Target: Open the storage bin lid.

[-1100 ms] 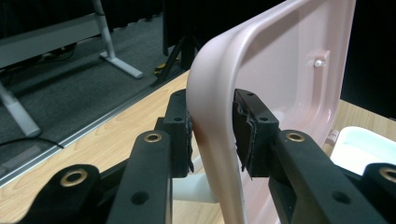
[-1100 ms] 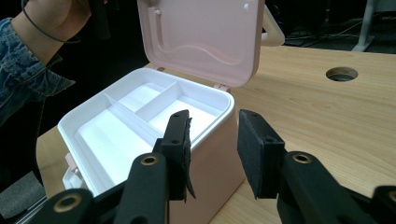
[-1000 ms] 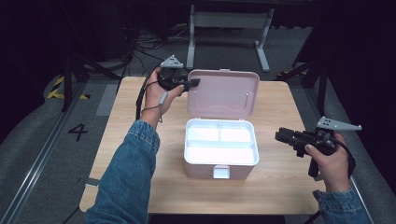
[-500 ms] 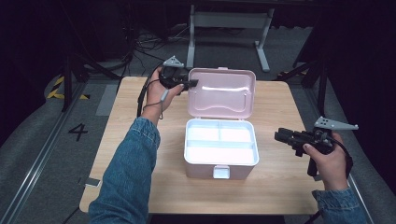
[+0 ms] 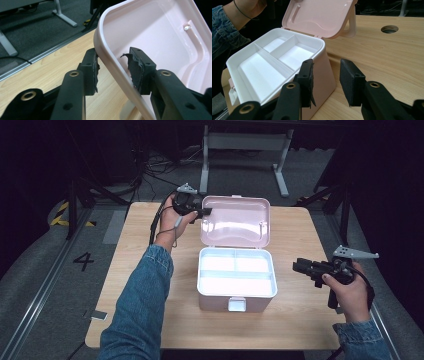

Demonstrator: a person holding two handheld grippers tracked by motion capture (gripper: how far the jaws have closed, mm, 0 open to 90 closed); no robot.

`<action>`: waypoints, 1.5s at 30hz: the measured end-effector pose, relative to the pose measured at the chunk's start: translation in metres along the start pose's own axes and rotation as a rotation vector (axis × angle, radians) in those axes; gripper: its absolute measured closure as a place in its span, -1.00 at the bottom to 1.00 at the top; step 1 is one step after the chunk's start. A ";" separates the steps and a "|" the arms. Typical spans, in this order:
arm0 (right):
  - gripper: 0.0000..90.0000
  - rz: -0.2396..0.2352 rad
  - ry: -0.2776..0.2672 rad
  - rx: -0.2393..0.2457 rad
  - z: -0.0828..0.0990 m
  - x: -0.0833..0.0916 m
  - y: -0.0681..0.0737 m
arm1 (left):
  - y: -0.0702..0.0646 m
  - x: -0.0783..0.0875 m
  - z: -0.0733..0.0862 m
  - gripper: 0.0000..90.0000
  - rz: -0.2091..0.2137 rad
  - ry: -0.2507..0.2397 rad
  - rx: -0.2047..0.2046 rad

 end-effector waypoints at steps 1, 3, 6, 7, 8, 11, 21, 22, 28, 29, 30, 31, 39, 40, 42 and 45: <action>0.43 -0.001 0.001 0.001 0.000 0.000 0.000 | 0.001 -0.002 0.001 0.34 -0.003 0.000 -0.001; 0.43 -0.001 0.002 0.002 0.001 -0.001 0.000 | 0.002 -0.004 0.004 0.33 -0.001 0.012 0.009; 0.43 -0.002 0.002 0.002 0.001 -0.001 0.000 | 0.002 -0.009 0.007 0.32 0.004 0.015 0.034; 0.43 -0.003 0.003 0.002 0.001 -0.001 0.000 | 0.002 -0.010 0.008 0.31 0.008 0.018 0.038; 0.43 -0.001 0.003 0.002 0.001 -0.001 0.000 | 0.003 -0.012 0.009 0.30 0.010 0.015 0.036; 0.43 0.001 0.004 0.001 0.002 0.000 -0.001 | 0.004 -0.017 0.015 0.28 0.014 0.022 0.065; 0.43 0.002 0.014 -0.008 0.004 -0.003 -0.002 | 0.004 -0.035 0.038 0.28 -0.012 0.114 0.047; 0.43 0.000 0.016 -0.008 0.005 -0.004 -0.002 | 0.004 -0.036 0.041 0.28 -0.005 0.117 0.051; 0.42 -0.002 0.020 -0.016 0.006 -0.005 -0.002 | 0.003 -0.042 0.050 0.31 0.009 0.100 0.119; 0.42 -0.004 0.021 -0.014 0.006 -0.005 -0.002 | 0.003 -0.043 0.051 0.31 0.007 0.102 0.111; 0.42 -0.004 0.023 -0.013 0.006 -0.006 -0.002 | 0.002 -0.043 0.052 0.30 0.010 0.104 0.118; 0.42 -0.004 0.027 -0.016 0.007 -0.007 -0.002 | 0.002 -0.044 0.052 0.30 0.010 0.103 0.121; 0.41 -0.006 0.024 -0.015 0.007 -0.008 -0.002 | 0.000 -0.047 0.059 0.26 0.025 0.099 0.163; 0.41 -0.005 0.024 -0.014 0.007 -0.008 -0.002 | 0.000 -0.047 0.059 0.26 0.023 0.100 0.166; 0.41 -0.005 0.023 -0.012 0.007 -0.008 -0.002 | 0.000 -0.047 0.058 0.26 0.020 0.095 0.165; 0.40 -0.005 0.023 -0.012 0.007 -0.008 -0.002 | 0.002 -0.047 0.058 0.23 0.006 0.098 0.146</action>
Point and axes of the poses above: each handheld gripper's, and its own axes: x roughly backward along the jaws, z roughly out of its underside, y roughly to its left, the point moved 9 cm from there along -x, roughly forward along the jaws, and after that the axes turned 15 degrees about -x, right-handed, at the moved point
